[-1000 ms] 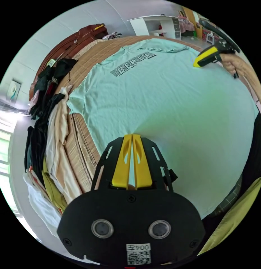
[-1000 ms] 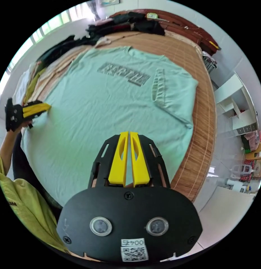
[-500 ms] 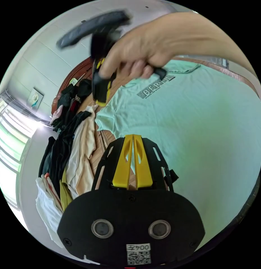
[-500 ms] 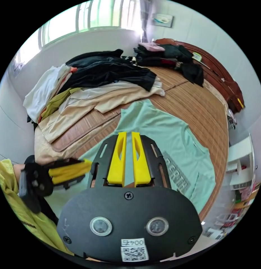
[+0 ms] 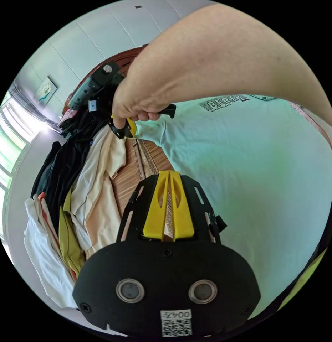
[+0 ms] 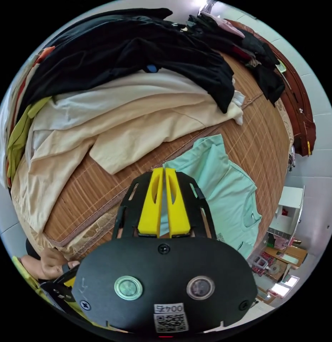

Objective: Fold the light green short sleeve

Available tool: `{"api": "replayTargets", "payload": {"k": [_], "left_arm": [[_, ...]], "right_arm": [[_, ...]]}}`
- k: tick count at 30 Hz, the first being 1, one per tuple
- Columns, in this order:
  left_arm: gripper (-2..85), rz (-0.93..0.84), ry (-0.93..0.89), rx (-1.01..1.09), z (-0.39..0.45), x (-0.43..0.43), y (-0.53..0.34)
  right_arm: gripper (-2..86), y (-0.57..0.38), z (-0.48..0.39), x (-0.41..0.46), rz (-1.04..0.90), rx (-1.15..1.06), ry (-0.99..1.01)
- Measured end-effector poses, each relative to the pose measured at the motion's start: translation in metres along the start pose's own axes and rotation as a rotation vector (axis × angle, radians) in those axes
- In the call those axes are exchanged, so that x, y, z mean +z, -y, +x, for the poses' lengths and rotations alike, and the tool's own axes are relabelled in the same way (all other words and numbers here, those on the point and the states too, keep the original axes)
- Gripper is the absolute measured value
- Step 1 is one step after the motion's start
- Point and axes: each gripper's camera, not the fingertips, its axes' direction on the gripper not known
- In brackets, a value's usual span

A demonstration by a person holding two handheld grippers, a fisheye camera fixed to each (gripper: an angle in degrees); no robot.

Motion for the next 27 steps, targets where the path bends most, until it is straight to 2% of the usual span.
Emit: {"api": "replayTargets", "payload": {"k": [5, 10, 13, 18, 23, 27], "left_arm": [[0.7, -0.007, 0.005, -0.02, -0.02, -0.008, 0.009], [0.7, -0.019, 0.03, -0.014, -0.027, -0.011, 0.017], [0.8, -0.02, 0.037, -0.006, -0.03, -0.013, 0.019], [0.8, -0.023, 0.027, -0.021, -0.04, -0.012, 0.018], [0.8, -0.036, -0.021, -0.056, -0.052, -0.004, 0.015], [0.6, -0.055, -0.027, -0.083, -0.054, 0.008, 0.01]], "right_arm": [[-0.6, -0.049, 0.035, -0.035, 0.167, 0.177, 0.107], [-0.3, -0.167, 0.105, -0.023, 0.442, 0.608, 0.531], [0.5, -0.225, 0.118, 0.013, 0.523, 0.796, 0.668], [6.5, -0.263, 0.11, 0.059, 0.558, 0.738, 0.829], [11.1, -0.27, 0.099, 0.06, 0.601, 0.613, 0.701], [11.4, -0.253, 0.065, 0.046, 0.597, 0.365, 0.496]]}}
